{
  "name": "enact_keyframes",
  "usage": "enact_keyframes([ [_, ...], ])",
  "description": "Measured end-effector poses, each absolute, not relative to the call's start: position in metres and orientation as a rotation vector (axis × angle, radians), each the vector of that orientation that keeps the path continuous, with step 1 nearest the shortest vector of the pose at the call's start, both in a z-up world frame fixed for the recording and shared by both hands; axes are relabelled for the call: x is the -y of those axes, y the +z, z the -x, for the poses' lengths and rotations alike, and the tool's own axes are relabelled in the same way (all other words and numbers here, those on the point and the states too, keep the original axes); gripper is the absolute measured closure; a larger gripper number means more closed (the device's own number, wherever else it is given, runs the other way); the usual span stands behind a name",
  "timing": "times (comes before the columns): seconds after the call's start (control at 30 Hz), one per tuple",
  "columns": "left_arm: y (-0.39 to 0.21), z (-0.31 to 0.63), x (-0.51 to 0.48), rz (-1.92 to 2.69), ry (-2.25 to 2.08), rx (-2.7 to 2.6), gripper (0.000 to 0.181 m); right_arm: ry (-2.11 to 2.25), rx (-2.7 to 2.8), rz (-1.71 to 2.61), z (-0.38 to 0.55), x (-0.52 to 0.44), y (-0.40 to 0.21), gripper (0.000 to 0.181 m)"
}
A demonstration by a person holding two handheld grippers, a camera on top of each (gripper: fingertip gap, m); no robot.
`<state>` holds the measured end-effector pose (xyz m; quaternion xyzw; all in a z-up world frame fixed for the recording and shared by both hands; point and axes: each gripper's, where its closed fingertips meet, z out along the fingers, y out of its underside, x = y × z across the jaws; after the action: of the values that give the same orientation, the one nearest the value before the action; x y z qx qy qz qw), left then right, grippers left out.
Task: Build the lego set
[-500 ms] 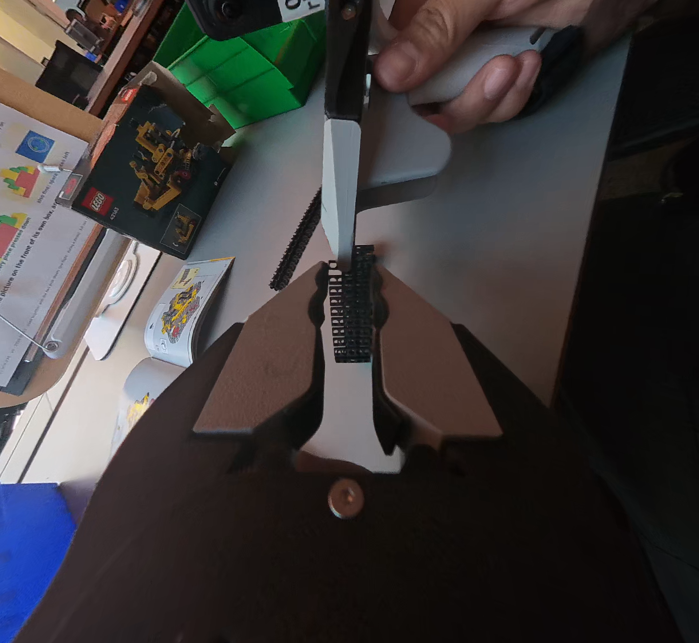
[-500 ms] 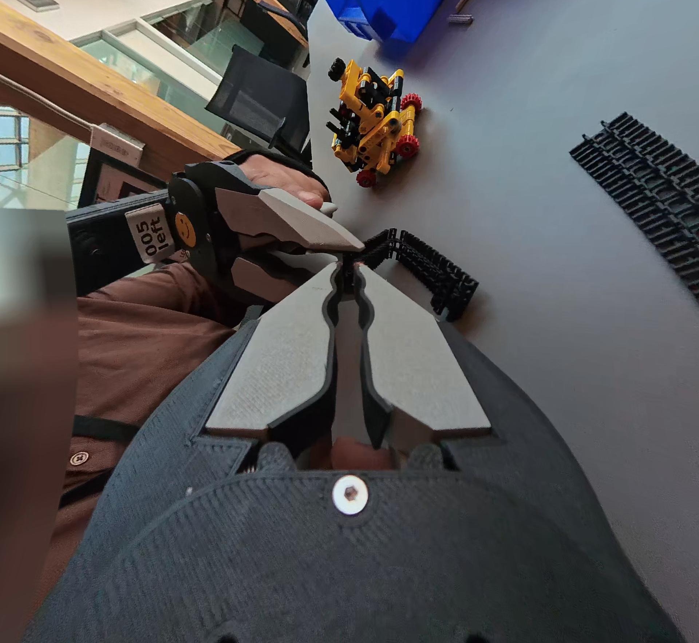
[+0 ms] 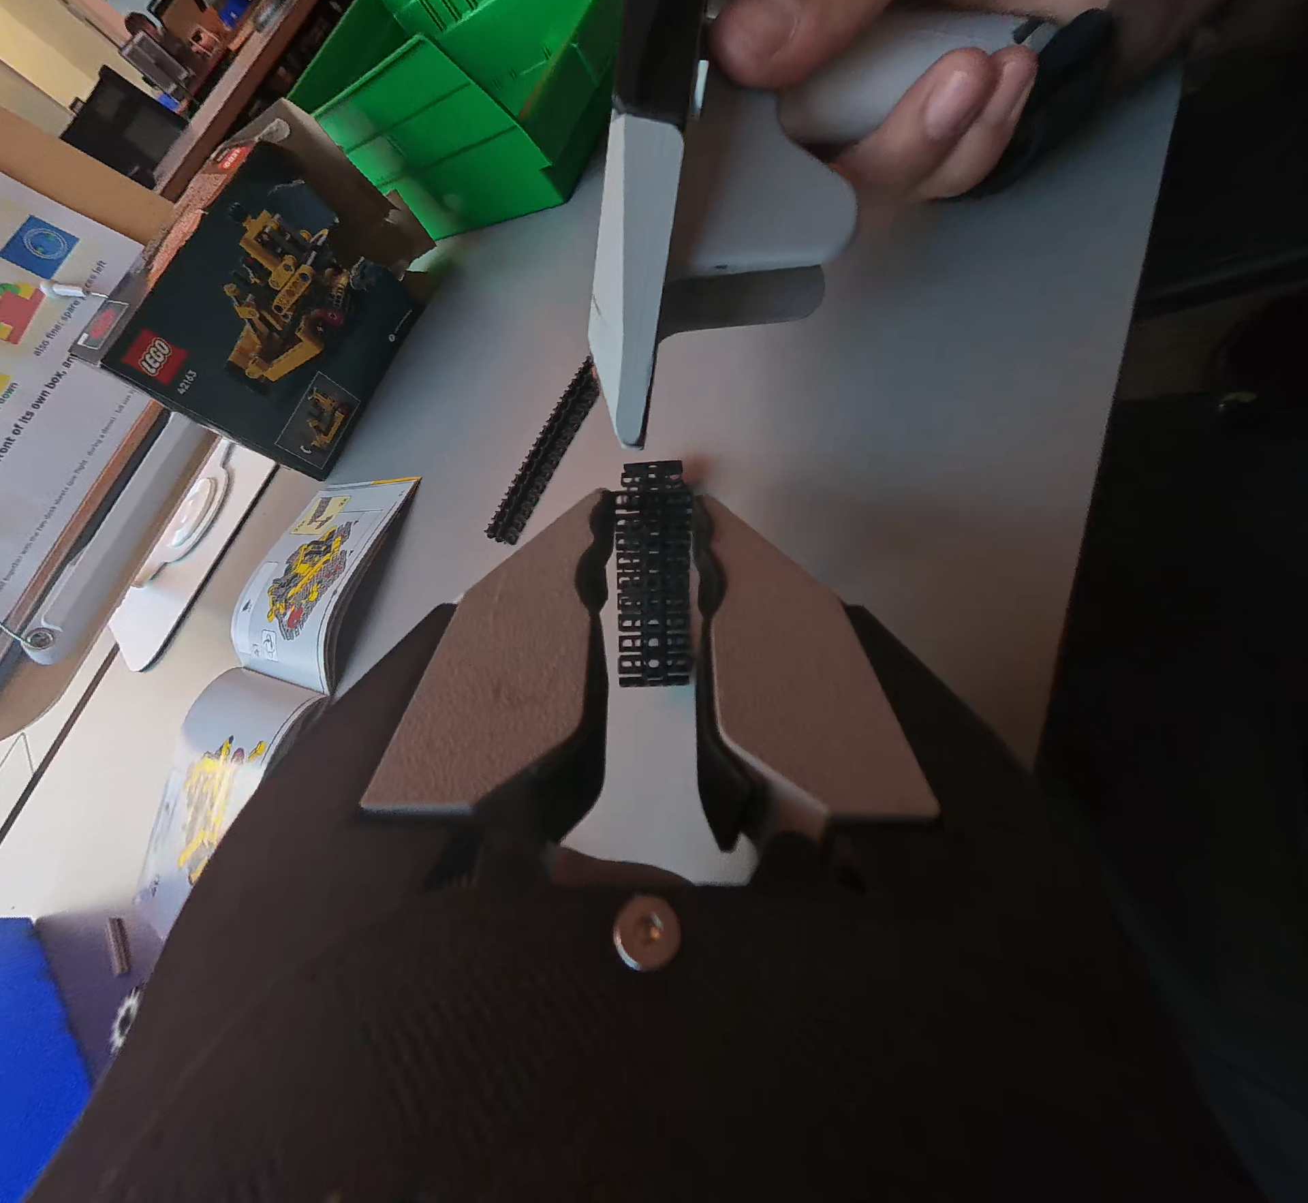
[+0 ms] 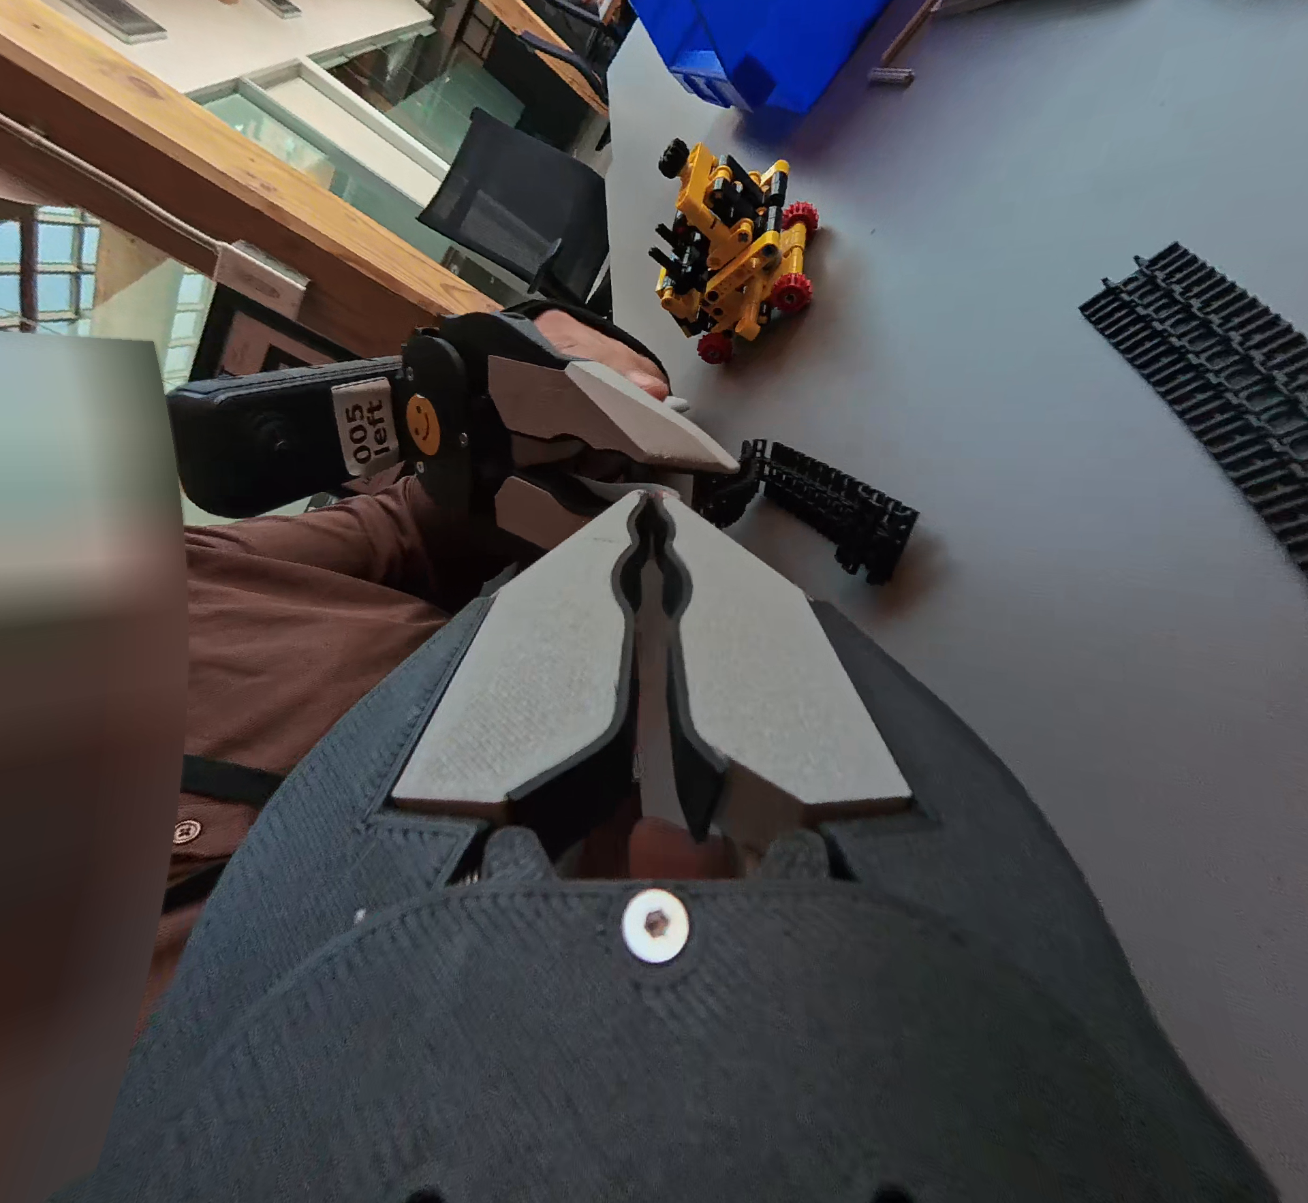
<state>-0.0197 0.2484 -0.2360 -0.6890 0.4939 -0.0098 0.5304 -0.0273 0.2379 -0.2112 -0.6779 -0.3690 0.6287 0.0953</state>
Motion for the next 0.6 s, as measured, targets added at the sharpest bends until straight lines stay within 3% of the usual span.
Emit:
enact_keyframes([
  [0.27, -0.234, 0.018, -0.246, 1.626, -0.031, -1.176, 0.163, 1.685, 1.108, 2.096, 0.025, -0.249, -0.232, 0.181],
  [0.6, -0.235, 0.021, -0.246, 1.631, -0.029, -1.173, 0.163, 1.799, 1.126, 2.030, 0.028, -0.239, -0.220, 0.181],
])
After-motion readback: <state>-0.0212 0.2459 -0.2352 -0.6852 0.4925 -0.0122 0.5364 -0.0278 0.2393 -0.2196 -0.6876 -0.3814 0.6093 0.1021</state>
